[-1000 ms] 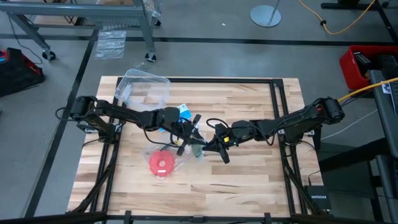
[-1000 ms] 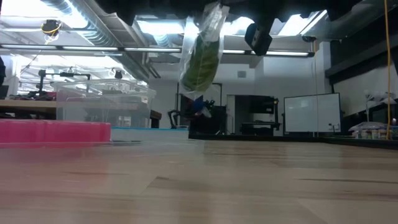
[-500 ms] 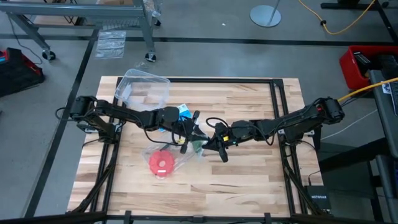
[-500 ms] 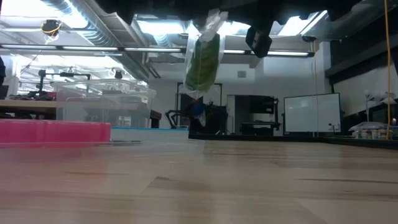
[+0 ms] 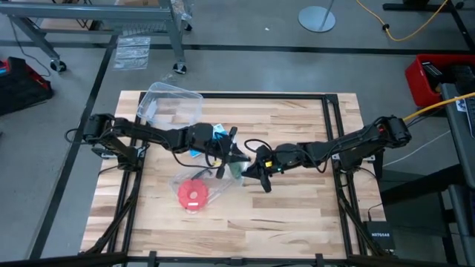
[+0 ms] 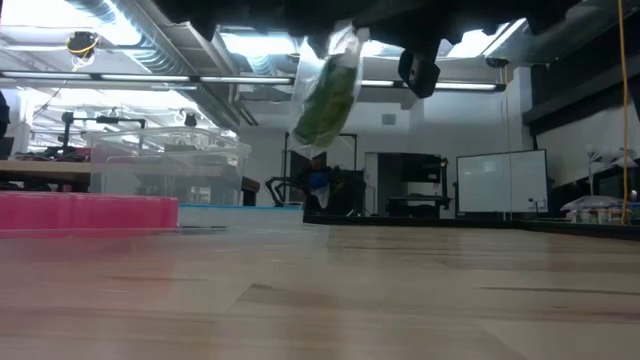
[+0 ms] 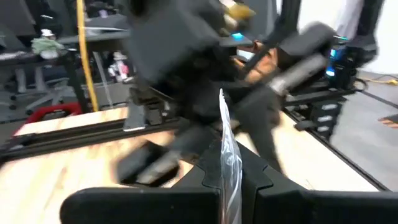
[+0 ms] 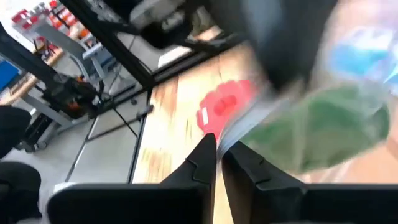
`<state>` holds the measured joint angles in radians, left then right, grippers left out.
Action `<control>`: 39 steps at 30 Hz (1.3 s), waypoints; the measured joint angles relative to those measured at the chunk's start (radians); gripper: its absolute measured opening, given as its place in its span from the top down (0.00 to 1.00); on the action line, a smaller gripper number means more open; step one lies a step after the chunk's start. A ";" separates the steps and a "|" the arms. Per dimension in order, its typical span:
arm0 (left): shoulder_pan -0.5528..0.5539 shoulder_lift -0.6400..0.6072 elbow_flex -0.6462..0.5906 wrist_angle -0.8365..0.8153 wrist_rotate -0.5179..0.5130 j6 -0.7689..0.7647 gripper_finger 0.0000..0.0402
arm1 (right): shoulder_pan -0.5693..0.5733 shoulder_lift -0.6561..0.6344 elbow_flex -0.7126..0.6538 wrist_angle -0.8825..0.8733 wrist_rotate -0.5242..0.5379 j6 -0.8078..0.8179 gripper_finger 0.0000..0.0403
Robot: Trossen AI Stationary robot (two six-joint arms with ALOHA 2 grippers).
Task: Roll bandage
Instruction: Close the transparent zip bag, then put the transparent zip bag into the transparent container
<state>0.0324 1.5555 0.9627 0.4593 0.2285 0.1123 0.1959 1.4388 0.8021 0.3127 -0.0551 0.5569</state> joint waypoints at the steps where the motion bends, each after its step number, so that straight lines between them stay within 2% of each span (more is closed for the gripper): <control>1: 0.005 0.000 0.000 0.005 -0.003 0.000 1.00 | 0.000 0.000 0.000 -0.009 -0.002 0.000 0.93; 9: 0.042 -0.011 0.000 0.028 -0.007 -0.019 1.00 | 0.008 0.033 0.000 -0.011 -0.007 0.019 0.92; 16: 0.075 -0.016 0.000 0.021 0.000 0.000 1.00 | 0.005 0.035 0.000 0.001 0.039 0.037 0.92; 20: 0.110 -0.027 0.000 0.011 0.005 0.018 1.00 | 0.003 0.033 0.000 0.046 0.046 0.037 0.88; 24: 0.171 -0.077 0.003 0.006 -0.035 0.034 1.00 | -0.018 0.038 0.005 0.022 -0.062 0.037 0.79; 26: 0.208 -0.111 0.003 -0.032 -0.047 0.057 1.00 | -0.031 0.037 0.020 0.025 -0.115 0.037 0.74; 31: 0.314 -0.224 0.003 -0.183 -0.050 0.107 1.00 | -0.055 0.036 0.038 0.017 -0.147 0.037 0.63; 39: 0.471 -0.426 0.002 -0.485 -0.102 0.161 1.00 | -0.058 0.036 0.042 -0.016 -0.147 0.037 0.58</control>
<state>0.5038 1.1297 0.9649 -0.0254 0.1261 0.2731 0.1375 1.4746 0.8444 0.2966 -0.2026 0.5938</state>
